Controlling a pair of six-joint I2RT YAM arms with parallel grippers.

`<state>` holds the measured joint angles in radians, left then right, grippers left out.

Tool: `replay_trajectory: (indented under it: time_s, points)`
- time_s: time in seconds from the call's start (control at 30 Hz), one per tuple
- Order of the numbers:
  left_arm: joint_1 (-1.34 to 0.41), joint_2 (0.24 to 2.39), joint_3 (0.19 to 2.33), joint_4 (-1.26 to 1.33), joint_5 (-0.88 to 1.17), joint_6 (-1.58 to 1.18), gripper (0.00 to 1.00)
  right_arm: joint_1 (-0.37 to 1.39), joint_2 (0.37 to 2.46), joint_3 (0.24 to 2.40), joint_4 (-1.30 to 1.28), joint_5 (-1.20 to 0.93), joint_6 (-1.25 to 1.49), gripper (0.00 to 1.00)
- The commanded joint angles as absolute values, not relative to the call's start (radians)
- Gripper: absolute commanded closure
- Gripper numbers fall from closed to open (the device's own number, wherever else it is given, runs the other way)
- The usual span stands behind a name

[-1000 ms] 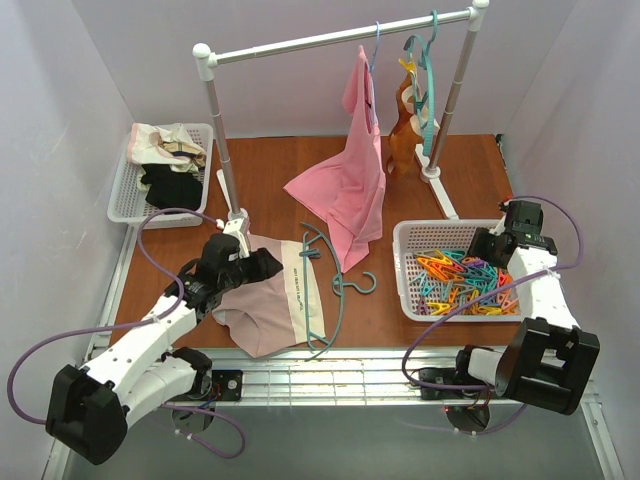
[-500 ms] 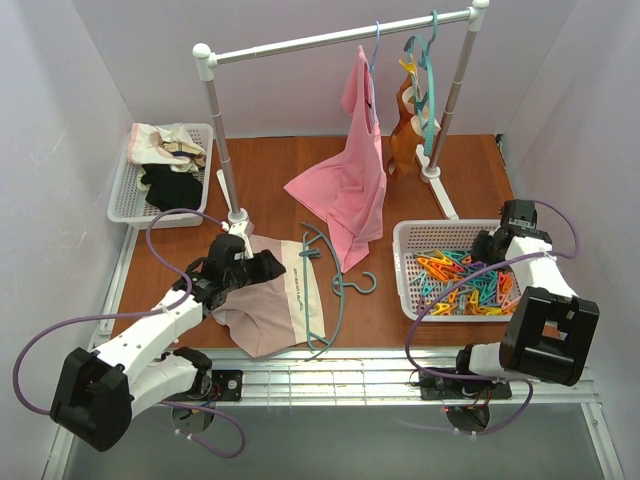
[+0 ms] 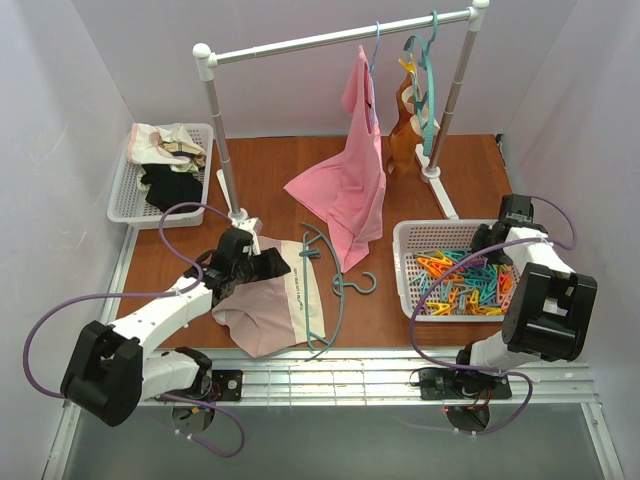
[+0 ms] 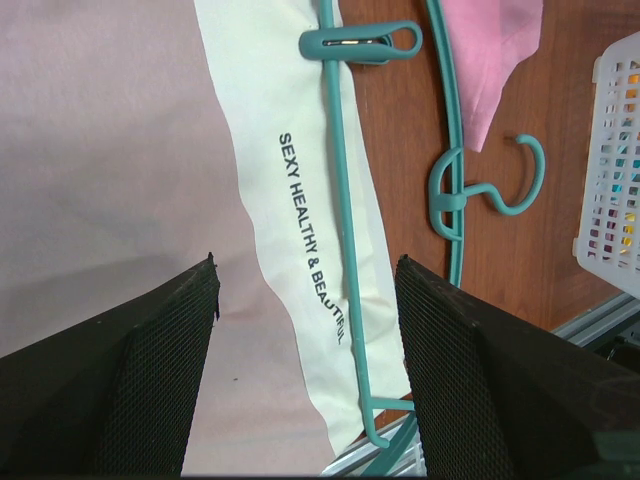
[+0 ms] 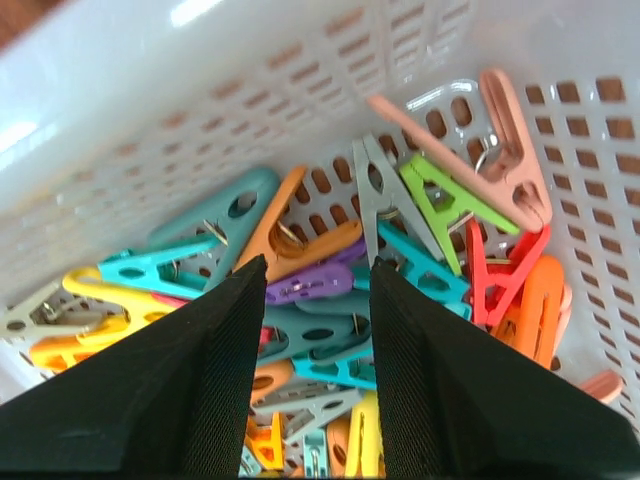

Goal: Clip the underwear to the hanger

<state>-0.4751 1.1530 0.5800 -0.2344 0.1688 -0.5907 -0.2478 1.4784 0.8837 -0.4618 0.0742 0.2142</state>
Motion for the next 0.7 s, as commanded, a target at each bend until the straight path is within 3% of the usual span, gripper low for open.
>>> replay_trajectory:
  time_s: [0.0, 0.4, 0.67]
  points:
    - [-0.477, 1.164, 0.627, -0.215, 0.183, -0.563, 0.36, -0.253, 1.506, 0.928, -0.414, 0.098, 0.238, 0.64]
    - [-0.476, 1.232, 0.666, -0.204, 0.199, -0.548, 0.36, -0.252, 1.514, 0.881, -0.410, 0.115, 0.259, 0.71]
    - [-0.476, 1.232, 0.649, -0.184, 0.209, -0.561, 0.37, -0.250, 1.514, 0.861, -0.414, 0.120, 0.258, 0.81]
